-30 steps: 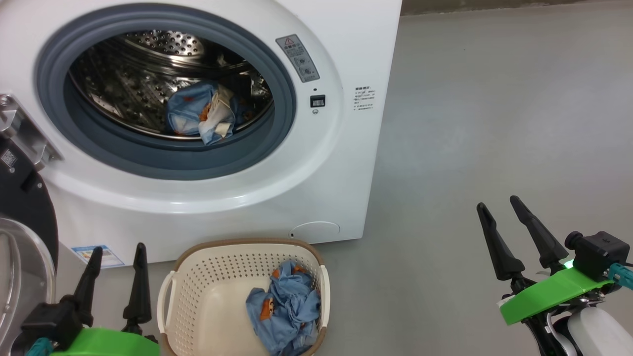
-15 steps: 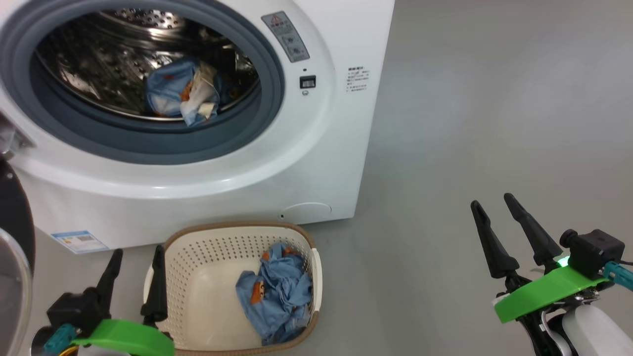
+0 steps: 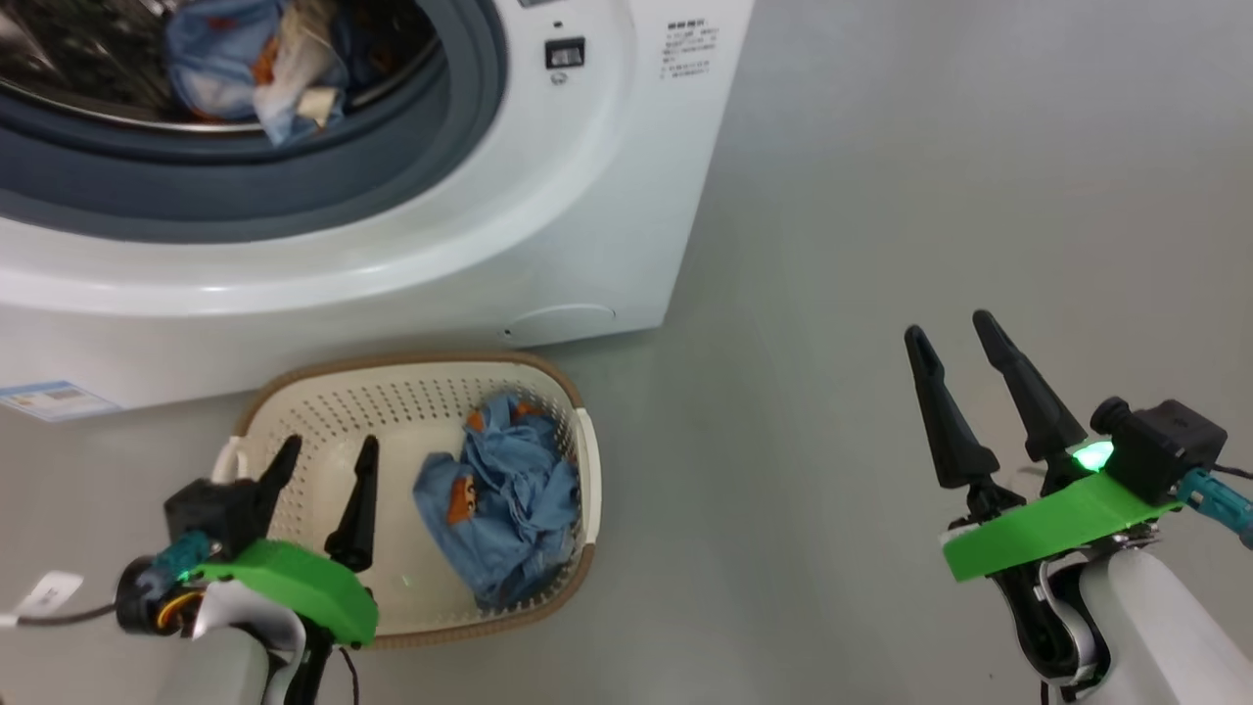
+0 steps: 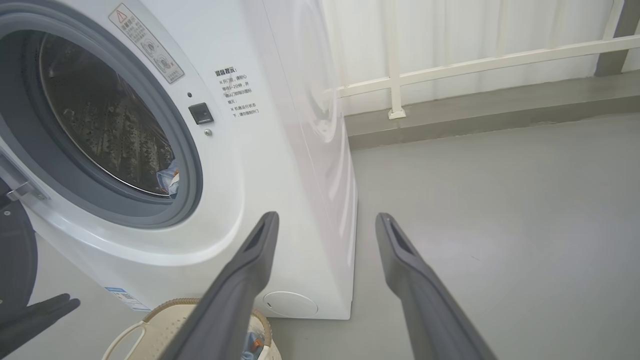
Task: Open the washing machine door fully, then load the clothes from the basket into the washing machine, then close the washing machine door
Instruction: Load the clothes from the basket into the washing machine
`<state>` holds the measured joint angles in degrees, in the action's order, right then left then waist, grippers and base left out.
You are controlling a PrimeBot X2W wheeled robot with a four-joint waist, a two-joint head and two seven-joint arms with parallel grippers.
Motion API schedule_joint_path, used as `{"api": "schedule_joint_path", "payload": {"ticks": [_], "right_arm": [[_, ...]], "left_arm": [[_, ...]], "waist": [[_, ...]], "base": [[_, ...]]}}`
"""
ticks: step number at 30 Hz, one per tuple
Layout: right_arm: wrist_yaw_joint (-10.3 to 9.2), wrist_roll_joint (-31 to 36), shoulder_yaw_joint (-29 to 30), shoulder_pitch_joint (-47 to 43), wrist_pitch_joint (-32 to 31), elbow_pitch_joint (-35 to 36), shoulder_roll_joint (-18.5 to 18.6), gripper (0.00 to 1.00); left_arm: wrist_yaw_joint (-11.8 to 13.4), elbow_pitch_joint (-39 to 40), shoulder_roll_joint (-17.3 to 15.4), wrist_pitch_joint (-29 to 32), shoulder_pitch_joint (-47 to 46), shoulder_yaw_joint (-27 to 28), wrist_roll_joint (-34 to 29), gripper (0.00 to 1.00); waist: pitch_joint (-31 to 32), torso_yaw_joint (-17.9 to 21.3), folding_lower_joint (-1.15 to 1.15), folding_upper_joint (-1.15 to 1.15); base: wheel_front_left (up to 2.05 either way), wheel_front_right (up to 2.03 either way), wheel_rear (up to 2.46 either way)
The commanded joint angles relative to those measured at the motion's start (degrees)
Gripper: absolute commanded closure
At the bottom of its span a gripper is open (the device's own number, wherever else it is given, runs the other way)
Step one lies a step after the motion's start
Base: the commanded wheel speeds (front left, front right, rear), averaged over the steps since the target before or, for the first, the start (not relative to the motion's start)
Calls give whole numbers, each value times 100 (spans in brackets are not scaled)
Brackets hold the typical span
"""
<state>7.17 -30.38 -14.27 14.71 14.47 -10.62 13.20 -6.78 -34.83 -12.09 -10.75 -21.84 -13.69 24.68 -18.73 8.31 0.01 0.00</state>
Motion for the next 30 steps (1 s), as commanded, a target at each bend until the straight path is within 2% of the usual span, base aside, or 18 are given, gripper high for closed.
{"api": "schedule_joint_path", "payload": {"ticks": [1,13,19,30], "right_arm": [[32,88,-34,119,53,168,13,0],[32,221,5,426,53,263,-331,0],[32,245,7,572,53,274,-485,0],[32,212,-91,796,53,233,-769,0]], "left_arm": [[-46,-107,-190,46,-245,59,52,0],[-69,-1131,-464,502,-1286,-1238,672,0],[-69,-1299,-654,686,-1749,-1837,1085,0],[-70,-1461,-972,1036,-2457,-2531,1869,0]], "waist": [[-502,261,-1,0],[-1575,576,-1,0],[-2123,687,-1,0],[-2896,896,-1,0]], "base": [[0,0,0],[0,0,0],[0,0,0],[0,0,0]]}}
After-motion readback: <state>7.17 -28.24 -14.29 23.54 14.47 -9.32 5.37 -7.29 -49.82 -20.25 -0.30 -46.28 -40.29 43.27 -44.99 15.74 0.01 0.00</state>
